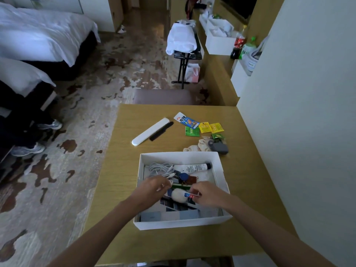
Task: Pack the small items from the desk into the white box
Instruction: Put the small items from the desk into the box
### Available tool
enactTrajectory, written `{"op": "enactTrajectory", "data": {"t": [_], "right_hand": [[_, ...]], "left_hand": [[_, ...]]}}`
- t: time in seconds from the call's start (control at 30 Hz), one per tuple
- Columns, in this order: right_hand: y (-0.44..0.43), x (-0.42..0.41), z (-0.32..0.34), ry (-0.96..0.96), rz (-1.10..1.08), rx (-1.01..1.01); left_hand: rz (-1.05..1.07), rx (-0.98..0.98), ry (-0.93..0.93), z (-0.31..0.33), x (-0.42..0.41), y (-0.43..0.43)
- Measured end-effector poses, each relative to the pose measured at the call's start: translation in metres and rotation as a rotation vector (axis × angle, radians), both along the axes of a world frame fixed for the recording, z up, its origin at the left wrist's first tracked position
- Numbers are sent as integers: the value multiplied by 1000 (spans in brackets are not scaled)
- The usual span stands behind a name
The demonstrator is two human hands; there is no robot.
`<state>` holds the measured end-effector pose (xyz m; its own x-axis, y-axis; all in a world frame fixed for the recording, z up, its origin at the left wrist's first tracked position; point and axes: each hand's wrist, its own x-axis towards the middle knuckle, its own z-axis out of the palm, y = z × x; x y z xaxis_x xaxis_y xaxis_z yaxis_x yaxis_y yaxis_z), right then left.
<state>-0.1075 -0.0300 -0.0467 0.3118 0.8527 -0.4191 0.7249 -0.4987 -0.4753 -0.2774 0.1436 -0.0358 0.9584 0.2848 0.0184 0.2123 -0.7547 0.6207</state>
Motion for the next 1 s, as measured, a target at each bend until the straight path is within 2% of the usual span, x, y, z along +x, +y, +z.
{"op": "enactTrajectory", "data": {"t": [0.1,0.23,0.37,0.47,0.63,0.9,1.0], "right_hand": [[2,-1,-5,-47,51,4],[7,8,-5,-56,72,74],[15,10,-3,-53,75,176],[19,15,-2,-127,57,223],[28,40,4,-93,-42,345],[70,84,32,-29,-168,519],[95,97,30,-18,-176,518]], "left_hand": [[71,-13,19,8,-2,9],[56,-3,31,21,6,11],[119,-101,38,34,18,9],[142,-128,14,41,29,9],[267,3,-63,38,44,14],[310,113,44,39,78,54],[375,64,118,33,88,84]]}}
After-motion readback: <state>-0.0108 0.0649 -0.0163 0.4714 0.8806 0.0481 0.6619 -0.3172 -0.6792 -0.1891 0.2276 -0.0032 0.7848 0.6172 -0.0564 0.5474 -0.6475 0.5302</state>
